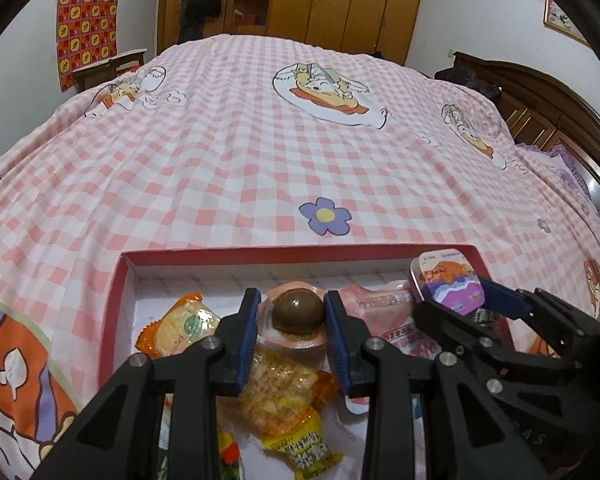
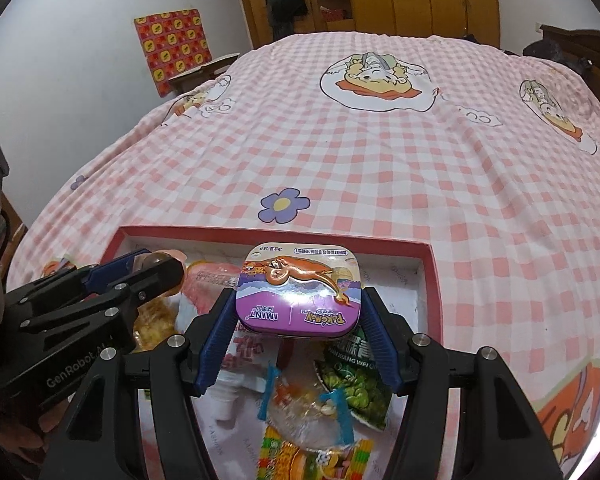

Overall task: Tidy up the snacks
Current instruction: 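Carry the brown jelly cup and mint tin over the box lid with both grippers, then release the jelly cup and mint tin into the box lid with both grippers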

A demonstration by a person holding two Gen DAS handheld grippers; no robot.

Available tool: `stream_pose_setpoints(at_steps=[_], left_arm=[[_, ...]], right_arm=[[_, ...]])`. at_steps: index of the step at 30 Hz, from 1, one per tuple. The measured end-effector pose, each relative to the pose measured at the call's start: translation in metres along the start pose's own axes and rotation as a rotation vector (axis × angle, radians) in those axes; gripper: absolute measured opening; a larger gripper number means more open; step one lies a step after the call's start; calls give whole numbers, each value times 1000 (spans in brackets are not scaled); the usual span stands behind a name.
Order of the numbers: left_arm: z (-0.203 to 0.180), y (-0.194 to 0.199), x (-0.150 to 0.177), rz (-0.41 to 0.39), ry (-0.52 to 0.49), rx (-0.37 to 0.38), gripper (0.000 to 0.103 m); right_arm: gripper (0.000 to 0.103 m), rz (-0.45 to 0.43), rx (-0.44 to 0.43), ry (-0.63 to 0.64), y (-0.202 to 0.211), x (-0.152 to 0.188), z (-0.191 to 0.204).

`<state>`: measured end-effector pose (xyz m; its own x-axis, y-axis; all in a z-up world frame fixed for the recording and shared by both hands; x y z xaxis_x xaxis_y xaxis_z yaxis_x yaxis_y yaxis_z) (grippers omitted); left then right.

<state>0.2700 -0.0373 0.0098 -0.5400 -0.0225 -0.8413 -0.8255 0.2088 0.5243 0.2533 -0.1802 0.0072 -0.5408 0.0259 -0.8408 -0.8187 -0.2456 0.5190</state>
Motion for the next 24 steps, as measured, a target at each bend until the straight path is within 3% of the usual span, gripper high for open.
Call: stream_pose_setpoints(at_steps=[11, 19, 24], left_arm=[[-3, 2, 2, -3, -8, 5, 39], [-1, 19, -4, -29, -24, -21, 59], [-1, 35, -5, -45, -18, -30, 64]], right_arm=[[63, -16, -9, 6, -5, -2, 2], [66, -48, 4, 6, 7, -7, 0], [70, -69, 2, 0, 19, -9, 0]])
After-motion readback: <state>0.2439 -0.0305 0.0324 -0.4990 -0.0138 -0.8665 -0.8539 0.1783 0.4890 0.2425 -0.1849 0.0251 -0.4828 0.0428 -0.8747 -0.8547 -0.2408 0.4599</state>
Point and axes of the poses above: each gripper's, at about its wrist camera, not at the fingertips, and y roughly against the way its jaws point, z to its left, x to its underside, the point moved 9 cm from there along -y, roughly the way its jaws point, and after that the axes turned 15 degrees about -z, right-handed, at the moved point
